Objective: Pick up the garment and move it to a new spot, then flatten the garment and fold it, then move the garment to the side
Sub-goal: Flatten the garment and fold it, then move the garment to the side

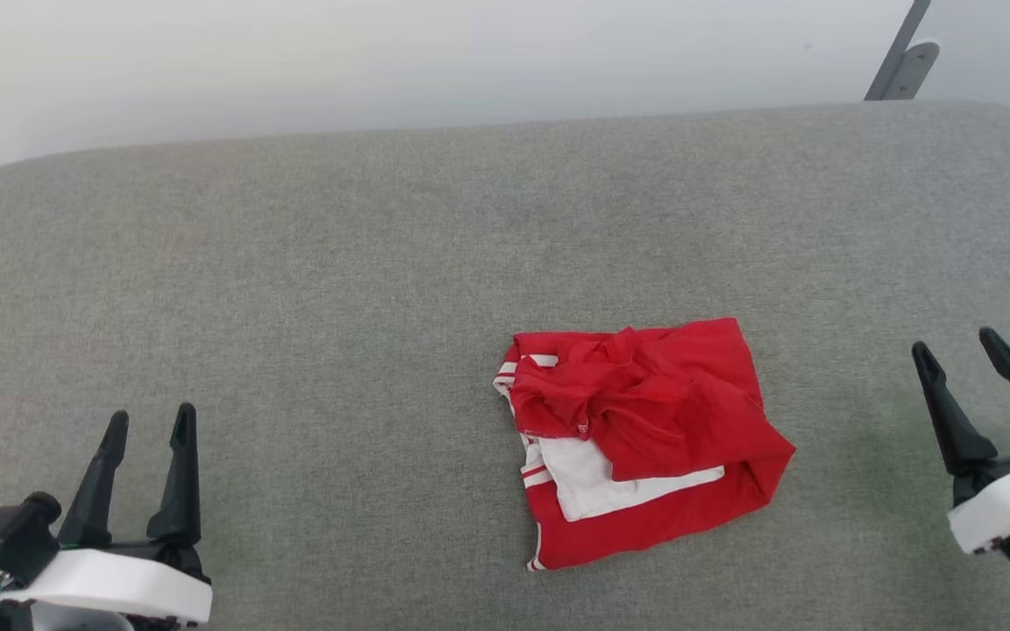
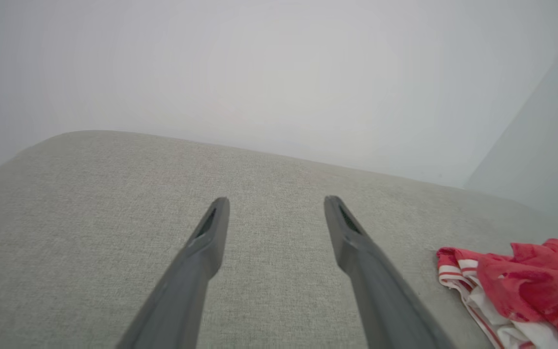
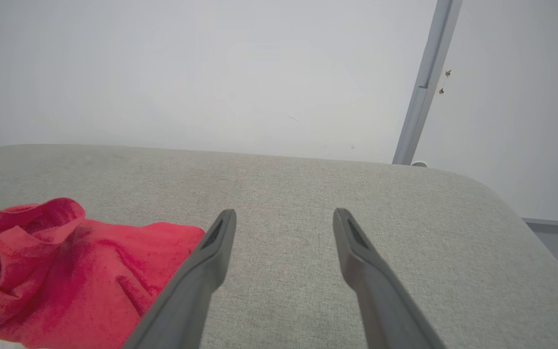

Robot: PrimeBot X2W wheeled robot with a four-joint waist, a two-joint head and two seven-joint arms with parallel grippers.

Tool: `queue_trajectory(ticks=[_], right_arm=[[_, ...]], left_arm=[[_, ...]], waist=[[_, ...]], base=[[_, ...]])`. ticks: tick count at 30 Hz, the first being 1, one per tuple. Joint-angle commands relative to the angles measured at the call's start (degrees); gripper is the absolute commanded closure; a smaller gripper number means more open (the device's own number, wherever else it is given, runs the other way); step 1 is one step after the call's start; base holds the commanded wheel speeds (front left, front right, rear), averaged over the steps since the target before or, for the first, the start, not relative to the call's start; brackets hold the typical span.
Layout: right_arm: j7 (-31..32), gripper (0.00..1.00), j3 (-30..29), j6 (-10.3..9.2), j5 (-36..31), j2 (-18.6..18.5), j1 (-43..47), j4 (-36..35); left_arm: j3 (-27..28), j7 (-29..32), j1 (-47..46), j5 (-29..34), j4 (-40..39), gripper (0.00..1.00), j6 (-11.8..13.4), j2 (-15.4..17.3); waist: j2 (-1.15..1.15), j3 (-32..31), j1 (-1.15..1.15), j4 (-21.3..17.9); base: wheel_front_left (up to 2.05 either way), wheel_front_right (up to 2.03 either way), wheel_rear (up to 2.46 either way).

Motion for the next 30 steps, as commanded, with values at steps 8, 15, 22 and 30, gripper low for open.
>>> queue_trajectory(ticks=[8, 15, 22, 30], right_arm=[[-0.53, 0.0, -4.16, -0.02, -3.12, 3.55, 4.08, -1.64], [-0.54, 0.0, -7.59, -0.02, -4.66, 6.47, 7.59, -3.65], [-0.55, 0.0, -9.61, -0.02, -5.61, 8.12, 9.85, -4.23], [-0.55, 0.0, -10.68, -0.01, -6.23, 9.64, 11.27, -4.35]], left_arm=[[1.78, -0.26, 2.74, 3.19, -0.14, 0.0, -0.2, -0.24], [2.76, -0.26, 3.96, 4.33, -0.95, 0.0, -0.2, -1.06], [3.1, -0.26, 4.85, 4.88, -1.18, 0.0, -0.2, -1.62], [3.44, -0.26, 5.84, 5.37, -1.37, 0.0, -0.2, -2.25]], waist=[[0.0, -1.75, 0.0, -0.43], [0.0, -2.74, 0.0, 0.33], [0.0, -3.59, 0.0, 1.67], [0.0, -4.36, 0.0, 2.95]], base=[[0.0, 0.0, 0.0], [0.0, 0.0, 0.0], [0.0, 0.0, 0.0], [0.0, 0.0, 0.0]])
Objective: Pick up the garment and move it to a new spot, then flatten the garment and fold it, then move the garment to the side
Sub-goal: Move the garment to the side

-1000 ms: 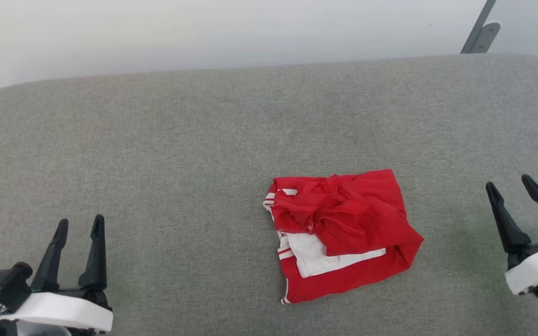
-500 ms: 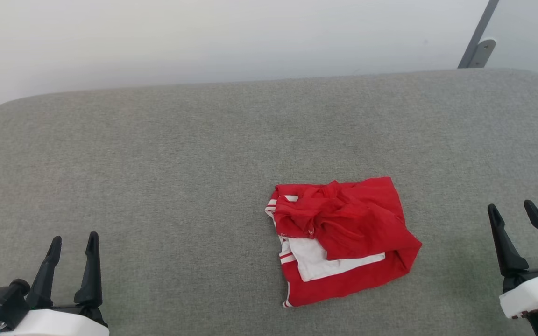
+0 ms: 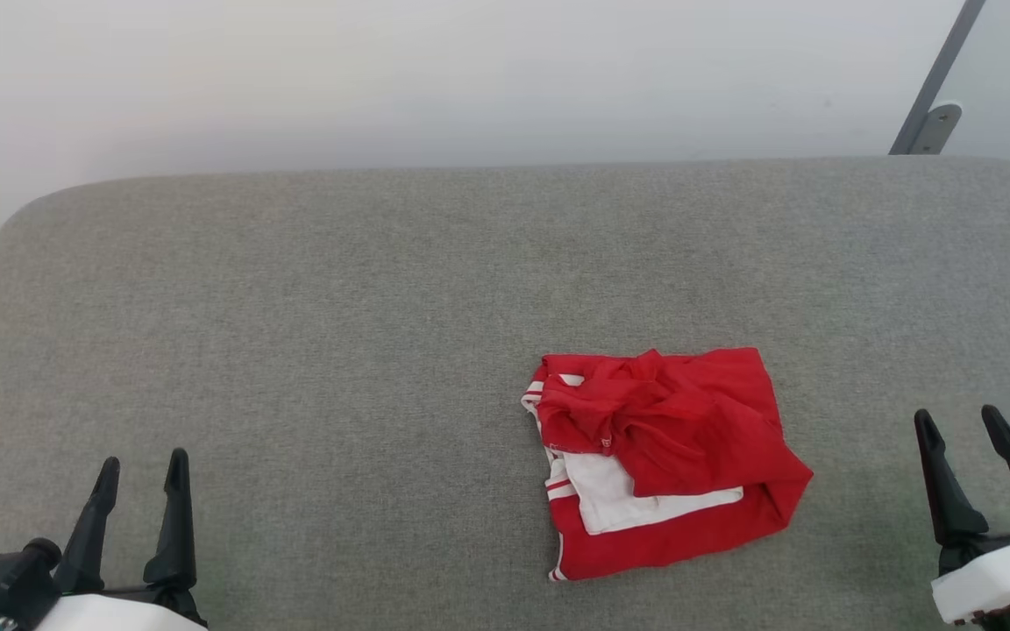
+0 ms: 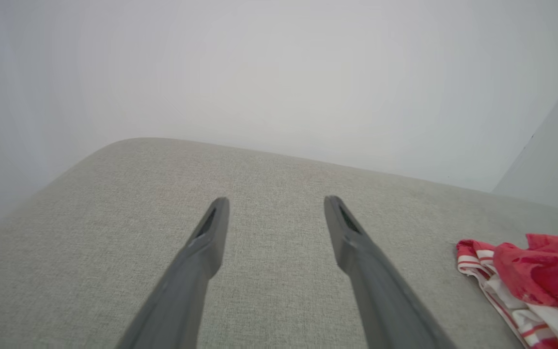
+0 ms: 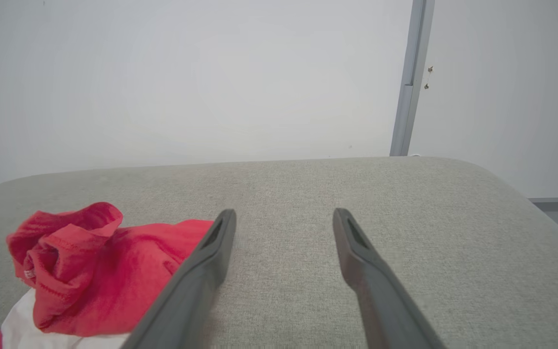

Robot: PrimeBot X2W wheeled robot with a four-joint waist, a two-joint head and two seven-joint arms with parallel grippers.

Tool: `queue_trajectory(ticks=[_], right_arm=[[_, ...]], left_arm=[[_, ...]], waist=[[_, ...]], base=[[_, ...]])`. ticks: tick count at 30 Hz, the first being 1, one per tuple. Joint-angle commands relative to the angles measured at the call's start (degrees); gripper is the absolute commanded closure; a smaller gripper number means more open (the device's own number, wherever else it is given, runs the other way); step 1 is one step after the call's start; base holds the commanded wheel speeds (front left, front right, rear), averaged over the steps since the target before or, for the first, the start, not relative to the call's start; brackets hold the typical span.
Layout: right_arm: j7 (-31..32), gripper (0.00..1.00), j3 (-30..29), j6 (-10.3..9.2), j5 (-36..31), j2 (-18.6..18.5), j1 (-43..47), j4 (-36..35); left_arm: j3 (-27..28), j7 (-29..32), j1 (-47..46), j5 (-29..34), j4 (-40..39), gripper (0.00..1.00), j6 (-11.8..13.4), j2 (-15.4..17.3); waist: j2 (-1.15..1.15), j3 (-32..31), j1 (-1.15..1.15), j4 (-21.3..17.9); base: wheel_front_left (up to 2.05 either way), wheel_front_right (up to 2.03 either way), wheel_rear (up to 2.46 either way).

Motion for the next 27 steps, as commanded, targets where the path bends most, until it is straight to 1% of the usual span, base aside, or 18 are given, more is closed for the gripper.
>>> queue_trajectory(ticks=[1, 12, 18, 22, 27], right_arm=[[-0.24, 0.0, -0.19, -0.01, -0.45, 0.33, 0.36, -0.05], [-0.25, 0.0, -0.09, 0.0, -0.48, 1.02, 0.99, -0.04], [-0.25, 0.0, 1.01, 0.0, 0.35, 0.62, 0.0, 0.44], [0.01, 0.0, 4.39, 0.0, 2.33, -1.13, -2.02, 2.16], [4.01, 0.0, 10.34, 0.0, 5.83, -4.67, -5.9, 2.24]], left_arm=[[0.07, -0.26, 0.77, 0.88, -0.2, 0.0, -0.2, 0.03], [-0.05, -0.26, 0.83, 1.06, 0.0, 0.0, -0.2, -0.31], [-0.09, -0.26, 0.75, 1.07, -0.09, 0.0, -0.2, -0.6], [-0.02, -0.26, 0.62, 0.84, -0.22, 0.0, -0.2, -0.89], [-0.68, -0.26, 0.61, 0.57, -0.22, 0.0, -0.2, -1.2]], waist=[[0.0, -0.08, 0.0, 0.25], [0.0, -0.41, 0.0, 1.05], [0.0, -0.11, 0.0, 1.07], [0.0, 0.27, 0.0, 0.99], [0.0, 0.9, 0.0, 1.11]], base=[[0.0, 0.0, 0.0], [0.0, 0.0, 0.0], [0.0, 0.0, 0.0], [0.0, 0.0, 0.0], [0.0, 0.0, 0.0]])
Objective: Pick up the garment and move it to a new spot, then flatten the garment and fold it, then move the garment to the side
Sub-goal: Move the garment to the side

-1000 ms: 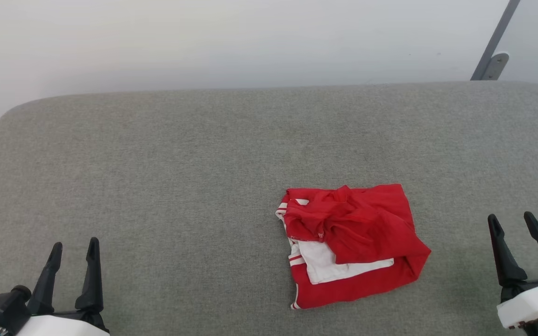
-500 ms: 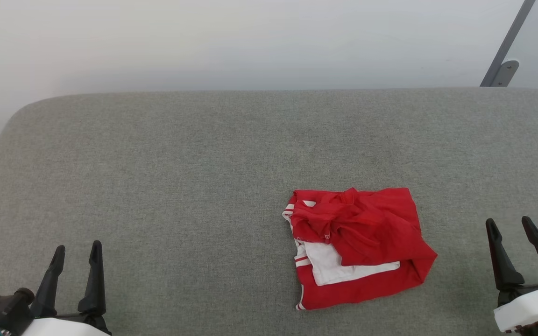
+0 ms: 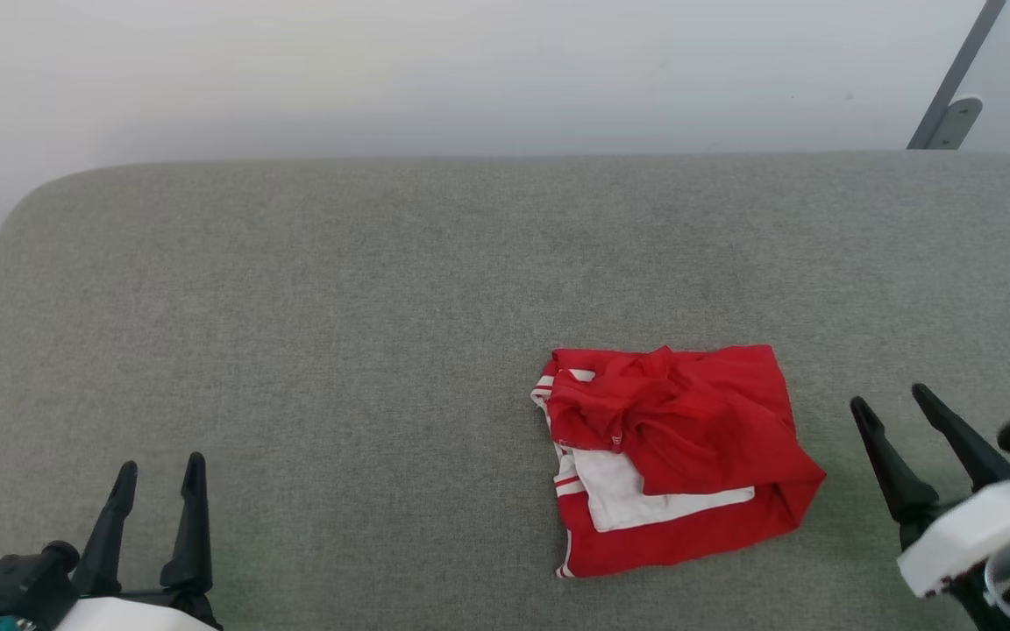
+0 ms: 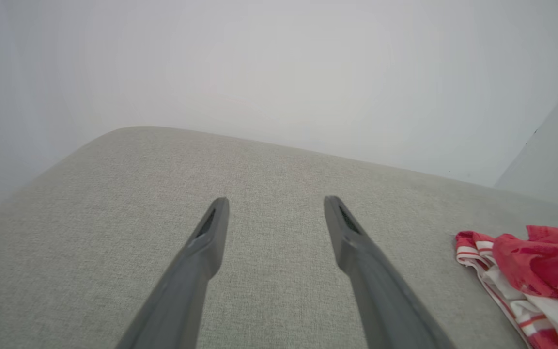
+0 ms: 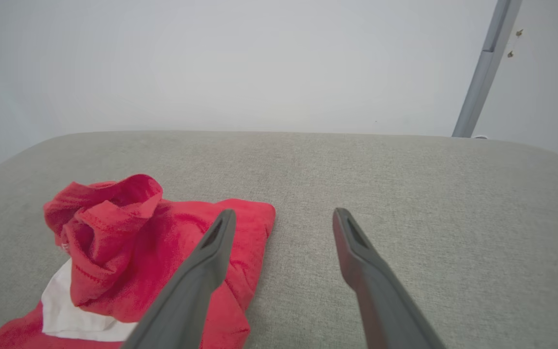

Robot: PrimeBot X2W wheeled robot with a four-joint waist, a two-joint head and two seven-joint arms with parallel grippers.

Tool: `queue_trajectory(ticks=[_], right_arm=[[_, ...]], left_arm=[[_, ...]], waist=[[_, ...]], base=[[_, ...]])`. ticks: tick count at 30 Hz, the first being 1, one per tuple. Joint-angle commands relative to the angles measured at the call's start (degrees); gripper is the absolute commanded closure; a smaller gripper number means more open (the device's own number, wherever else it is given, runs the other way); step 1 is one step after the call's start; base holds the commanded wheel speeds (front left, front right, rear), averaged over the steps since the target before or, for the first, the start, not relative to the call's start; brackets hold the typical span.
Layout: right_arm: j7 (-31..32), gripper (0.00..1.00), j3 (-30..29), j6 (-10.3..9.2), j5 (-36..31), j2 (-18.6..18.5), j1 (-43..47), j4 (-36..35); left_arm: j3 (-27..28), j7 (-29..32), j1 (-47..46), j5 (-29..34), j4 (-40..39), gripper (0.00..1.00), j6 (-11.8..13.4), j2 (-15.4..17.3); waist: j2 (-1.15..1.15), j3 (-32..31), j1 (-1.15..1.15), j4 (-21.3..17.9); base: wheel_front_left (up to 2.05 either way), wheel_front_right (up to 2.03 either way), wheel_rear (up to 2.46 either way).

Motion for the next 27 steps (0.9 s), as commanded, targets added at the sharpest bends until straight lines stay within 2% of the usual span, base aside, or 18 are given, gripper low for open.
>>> queue_trajectory(ticks=[1, 9, 17, 21, 27], right_arm=[[2.85, 0.0, 2.72, 0.0, 2.23, -1.86, -2.54, -0.52], [16.47, 0.0, 10.43, -0.01, 10.06, -8.1, -9.89, -0.16], [31.05, 0.0, 14.97, 0.0, 17.43, -13.53, -15.01, 0.02], [37.65, 0.0, 16.4, 0.0, 20.36, -15.01, -17.26, 0.15], [45.87, 0.0, 19.07, 0.0, 24.33, -14.57, -19.7, 0.61]], left_arm=[[-0.46, -0.26, 0.09, 0.04, -0.17, 0.0, -0.2, -0.24], [-2.61, -0.26, -2.01, -0.48, 0.4, 0.0, -0.2, -0.48], [-4.8, -0.26, -4.32, -0.68, 1.22, 0.0, -0.21, -1.13], [-6.03, -0.26, -5.62, -0.83, 1.65, 0.0, -0.21, -1.4], [-7.56, -0.26, -7.45, -0.96, 2.46, 0.0, -0.21, -1.74]], waist=[[-0.01, 0.54, 0.0, 0.24], [-0.01, 3.17, 0.0, 1.64], [-0.01, 6.81, 0.0, 3.96], [-0.01, 8.39, 0.0, 5.17], [-0.01, 10.08, 0.0, 6.82]], base=[[0.0, 0.0, 0.0], [0.0, 0.0, 0.0], [0.0, 0.0, 0.0], [0.0, 0.0, 0.0], [0.0, 0.0, 0.0]])
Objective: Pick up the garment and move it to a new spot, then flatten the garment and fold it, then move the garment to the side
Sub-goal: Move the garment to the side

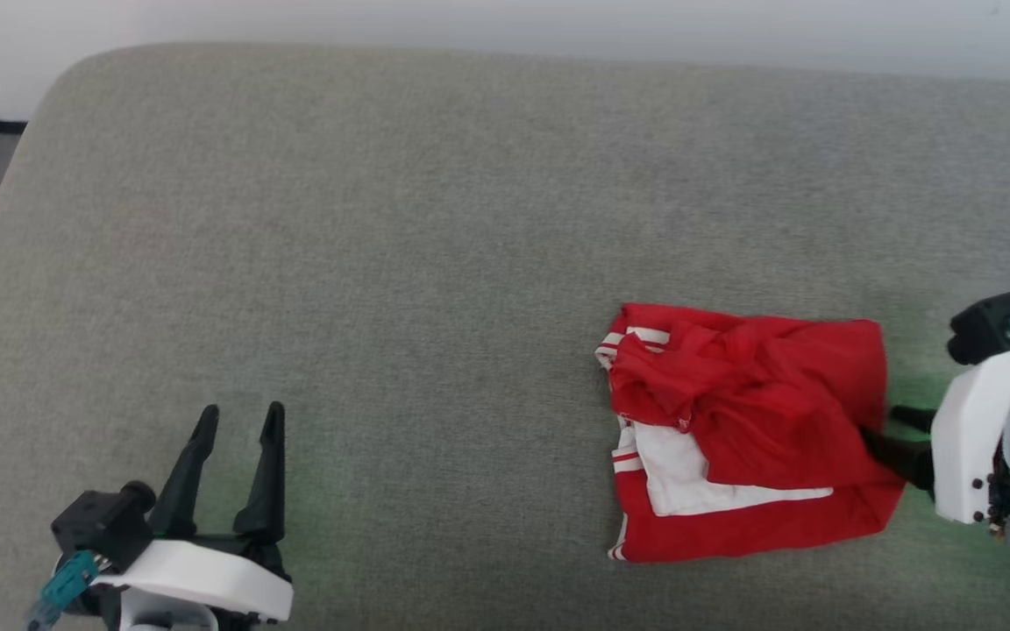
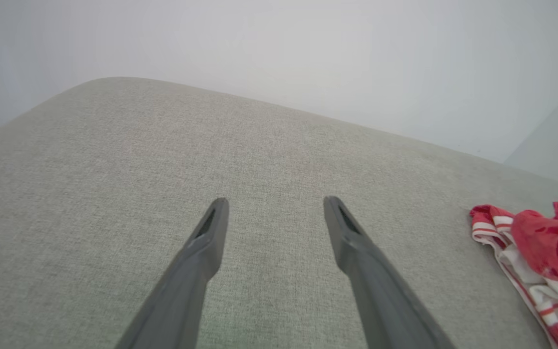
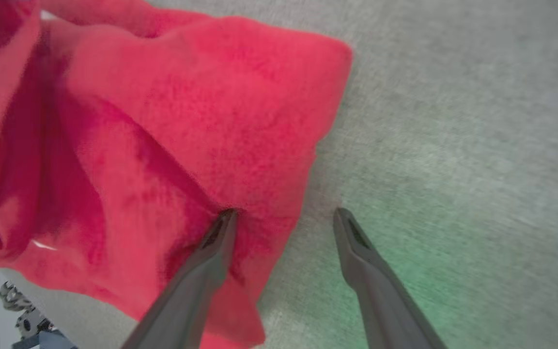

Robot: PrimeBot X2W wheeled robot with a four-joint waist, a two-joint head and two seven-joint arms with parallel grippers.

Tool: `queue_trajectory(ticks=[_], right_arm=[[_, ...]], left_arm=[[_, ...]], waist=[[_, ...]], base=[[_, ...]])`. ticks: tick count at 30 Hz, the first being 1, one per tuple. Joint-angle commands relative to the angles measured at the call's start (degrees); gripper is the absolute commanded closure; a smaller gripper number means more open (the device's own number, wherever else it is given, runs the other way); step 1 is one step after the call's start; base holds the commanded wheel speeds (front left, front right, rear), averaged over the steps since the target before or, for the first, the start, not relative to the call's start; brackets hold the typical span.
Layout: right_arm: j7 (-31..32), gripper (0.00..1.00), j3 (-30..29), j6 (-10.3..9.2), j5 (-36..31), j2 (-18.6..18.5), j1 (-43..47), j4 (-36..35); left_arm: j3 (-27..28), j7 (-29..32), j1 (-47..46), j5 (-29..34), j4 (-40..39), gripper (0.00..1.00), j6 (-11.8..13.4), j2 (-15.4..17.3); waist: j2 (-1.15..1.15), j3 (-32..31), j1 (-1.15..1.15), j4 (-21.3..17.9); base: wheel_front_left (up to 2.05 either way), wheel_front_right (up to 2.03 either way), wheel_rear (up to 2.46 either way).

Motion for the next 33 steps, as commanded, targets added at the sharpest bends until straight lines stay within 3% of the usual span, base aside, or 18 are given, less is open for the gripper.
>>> queue_trajectory(ticks=[1, 8, 9, 10, 18, 33], right_arm=[[2.17, 0.0, 1.03, 0.0, 1.59, 0.93, -0.87, 0.38], [7.14, 0.0, 5.52, 0.01, 3.47, 3.3, -2.22, 2.83], [7.55, 0.04, 6.28, 0.02, 3.79, 3.74, -2.59, 2.84], [7.69, 1.0, 6.73, 0.07, 3.93, 3.92, -2.99, 2.85], [6.52, 1.0, 6.71, -0.03, 5.26, 1.69, -6.72, 2.36], [0.07, 1.0, 0.94, -0.05, 3.27, -7.63, -12.85, 3.34]], left_arm=[[-0.47, -0.26, -1.01, -0.05, 0.36, 0.0, -0.21, -0.24], [-1.52, -0.26, -2.42, -0.49, 1.03, 0.0, -0.21, -0.26], [-1.64, -0.26, -2.66, -0.54, 1.07, 0.0, -0.21, -0.29], [-1.74, -0.26, -2.83, -0.61, 1.15, 0.0, -0.21, -0.34], [-0.93, -0.26, -4.1, -1.31, 1.4, 0.0, -0.21, -0.57], [-1.24, -0.26, -9.04, 0.0, 0.44, 0.0, -0.21, 0.05]], waist=[[0.0, 0.74, 0.0, 0.89], [0.0, 1.79, 0.0, 2.02], [0.0, 2.02, 0.0, 2.16], [0.0, 2.27, 0.0, 2.29], [0.0, 3.85, 0.0, 1.61], [0.0, 7.56, 0.0, -4.39]], base=[[0.0, 0.0, 0.0], [0.0, 0.0, 0.0], [0.0, 0.0, 0.0], [0.0, 0.0, 0.0], [0.0, 0.0, 0.0], [0.0, 0.0, 0.0]])
